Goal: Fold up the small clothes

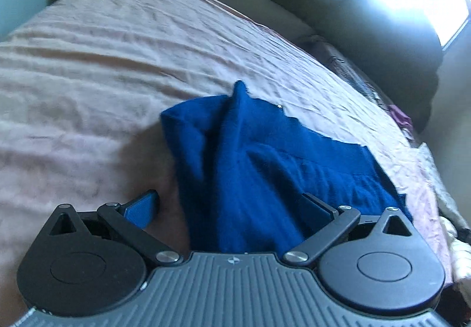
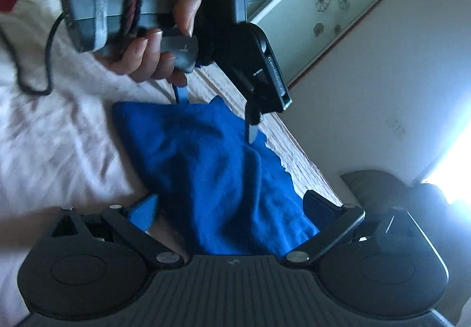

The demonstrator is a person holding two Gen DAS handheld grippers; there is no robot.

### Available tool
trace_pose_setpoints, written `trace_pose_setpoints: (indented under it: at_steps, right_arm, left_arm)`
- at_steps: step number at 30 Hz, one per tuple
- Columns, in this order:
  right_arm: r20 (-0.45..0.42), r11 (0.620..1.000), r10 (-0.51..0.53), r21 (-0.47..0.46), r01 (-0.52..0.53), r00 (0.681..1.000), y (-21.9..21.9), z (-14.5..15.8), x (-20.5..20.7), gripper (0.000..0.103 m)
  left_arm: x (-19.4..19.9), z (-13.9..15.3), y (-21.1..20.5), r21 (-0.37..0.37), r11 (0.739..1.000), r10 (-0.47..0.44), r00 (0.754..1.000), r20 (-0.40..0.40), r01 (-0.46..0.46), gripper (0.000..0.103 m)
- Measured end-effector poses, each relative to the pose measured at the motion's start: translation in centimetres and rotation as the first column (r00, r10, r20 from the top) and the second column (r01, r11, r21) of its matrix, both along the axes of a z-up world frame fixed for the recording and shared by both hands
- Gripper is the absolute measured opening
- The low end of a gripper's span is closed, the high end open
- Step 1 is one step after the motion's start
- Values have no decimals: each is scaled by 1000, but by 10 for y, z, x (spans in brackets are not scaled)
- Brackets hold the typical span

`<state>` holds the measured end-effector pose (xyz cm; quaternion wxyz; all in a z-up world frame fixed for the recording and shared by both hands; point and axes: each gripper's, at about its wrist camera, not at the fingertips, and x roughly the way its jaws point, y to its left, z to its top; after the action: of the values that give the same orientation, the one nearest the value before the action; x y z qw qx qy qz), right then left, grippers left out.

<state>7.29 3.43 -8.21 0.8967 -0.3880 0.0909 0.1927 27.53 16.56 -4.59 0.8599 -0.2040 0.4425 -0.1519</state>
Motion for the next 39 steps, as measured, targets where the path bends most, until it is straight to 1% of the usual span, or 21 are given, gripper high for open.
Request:
trace_pose_setpoints:
  at_steps: [2,3,4,5,6,7,8,9,10,12,13,14,15,17,19,23,27,30,33,35,39]
  right_arm:
    - [2,1000,-9,12,9,1000,8,1,12,101]
    - [4,1000,-11,16,11,1000,13,2,15,96]
    - [2,1000,-11,16,11,1000,17,2,19,93]
    - [-6,1000,-6,20,6,1000,21,1,17,83]
    - [-19,1000,0,22,0,1000,26,1,21,67]
    - [-26,1000,4,16,-4,1000,31,0,24,58]
    - [-26,1000,7,0,-7,1000,36,-2,26,46]
    - [-25,1000,19,-22,-20,999,41,-6,28,32]
    - [-25,998,41,-44,-42,999,45,-9,27,27]
    - [-6,995,65,-73,-65,998,48,-13,20,18]
    - [0,994,72,-82,-72,997,49,-14,18,16]
    - [-3,994,77,-82,-77,997,48,-15,17,15]
    - [-8,994,79,-75,-79,997,48,-14,18,15]
    - [-29,995,85,-50,-86,996,45,-9,18,14]
    - [-49,995,92,-23,-93,995,41,-5,20,12]
    - [-69,994,102,43,-99,992,30,6,19,9]
    - [-91,982,115,158,-100,989,14,22,22,7]
    - [-130,960,127,265,-89,983,-5,34,31,7]
    - [-179,932,132,358,-60,975,-27,43,36,7]
    - [-218,905,142,424,-37,966,-41,48,40,7]
    - [-306,820,184,572,26,934,-72,56,54,7]
  left_arm:
    - [7,-1,1,-33,999,-9,1000,-3,9,100]
    - [11,-3,1,-59,998,-18,1000,-3,18,100]
    - [16,-5,2,-92,995,-28,1000,-4,27,100]
    - [20,-7,2,-115,993,-28,1000,-4,27,100]
    - [23,-8,3,-135,991,-22,1000,3,22,100]
    - [25,-10,4,-155,988,-17,1000,12,18,100]
    - [28,-11,5,-164,986,-10,1000,19,13,98]
    - [30,-11,7,-175,985,2,1000,30,3,96]
    - [30,-12,8,-178,984,12,999,36,-5,92]
    - [31,-12,10,-171,985,27,998,50,-18,78]
    - [33,-13,10,-166,986,29,999,44,-21,59]
    - [36,-16,10,-165,986,25,1000,18,-22,41]
    - [37,-18,10,-158,987,39,999,10,-37,37]
    - [38,-19,9,-147,988,46,999,3,-45,18]
    - [37,-18,6,-115,992,50,999,11,-49,11]
    - [29,-8,-3,-39,998,52,998,46,-50,9]
    - [19,11,-17,60,997,46,995,92,-51,9]
    - [13,26,-27,98,994,36,993,117,-48,9]
    - [8,39,-36,118,992,36,991,130,-51,9]
    - [5,48,-43,127,990,39,990,139,-57,9]
    - [-1,61,-58,141,988,45,985,168,-70,9]
